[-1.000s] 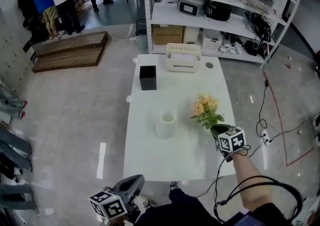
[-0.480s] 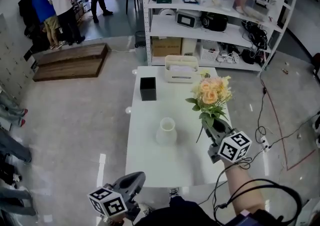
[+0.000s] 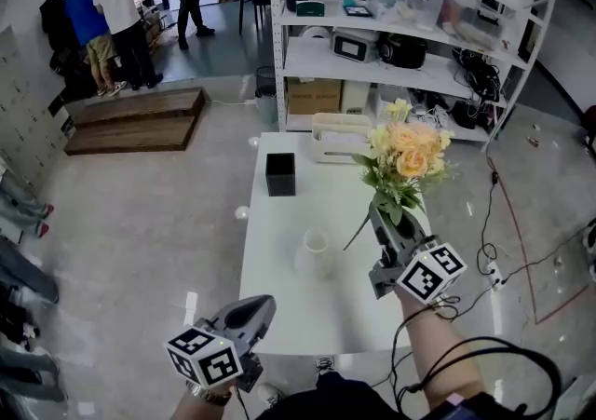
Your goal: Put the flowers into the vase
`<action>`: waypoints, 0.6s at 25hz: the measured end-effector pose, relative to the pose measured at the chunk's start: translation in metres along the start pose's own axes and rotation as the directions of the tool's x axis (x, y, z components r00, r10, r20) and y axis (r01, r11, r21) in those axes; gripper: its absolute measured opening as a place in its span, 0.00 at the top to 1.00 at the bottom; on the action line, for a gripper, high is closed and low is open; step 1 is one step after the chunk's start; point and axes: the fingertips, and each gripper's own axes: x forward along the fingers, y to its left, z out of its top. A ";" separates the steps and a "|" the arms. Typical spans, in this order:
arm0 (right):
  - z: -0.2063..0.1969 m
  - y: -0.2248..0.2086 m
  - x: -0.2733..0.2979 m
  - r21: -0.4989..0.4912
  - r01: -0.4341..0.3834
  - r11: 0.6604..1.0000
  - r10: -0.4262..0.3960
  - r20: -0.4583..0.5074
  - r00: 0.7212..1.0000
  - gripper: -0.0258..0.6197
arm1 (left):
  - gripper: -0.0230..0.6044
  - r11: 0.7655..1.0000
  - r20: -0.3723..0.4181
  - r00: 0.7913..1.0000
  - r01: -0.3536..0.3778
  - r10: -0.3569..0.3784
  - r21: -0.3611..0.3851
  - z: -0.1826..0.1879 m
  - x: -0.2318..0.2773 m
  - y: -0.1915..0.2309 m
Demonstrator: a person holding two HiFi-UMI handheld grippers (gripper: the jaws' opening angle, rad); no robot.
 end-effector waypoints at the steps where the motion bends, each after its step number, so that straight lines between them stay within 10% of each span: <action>1: 0.002 0.002 0.003 0.000 0.001 1.000 -0.001 0.013 1.000 0.90 | 0.96 1.000 0.005 1.000 -0.004 0.004 0.012 0.005 0.003 0.001; 15: -0.033 0.014 0.039 -0.021 0.037 0.999 -0.037 0.012 0.999 0.90 | 0.96 0.998 0.017 0.999 -0.038 0.038 0.051 0.037 0.031 0.016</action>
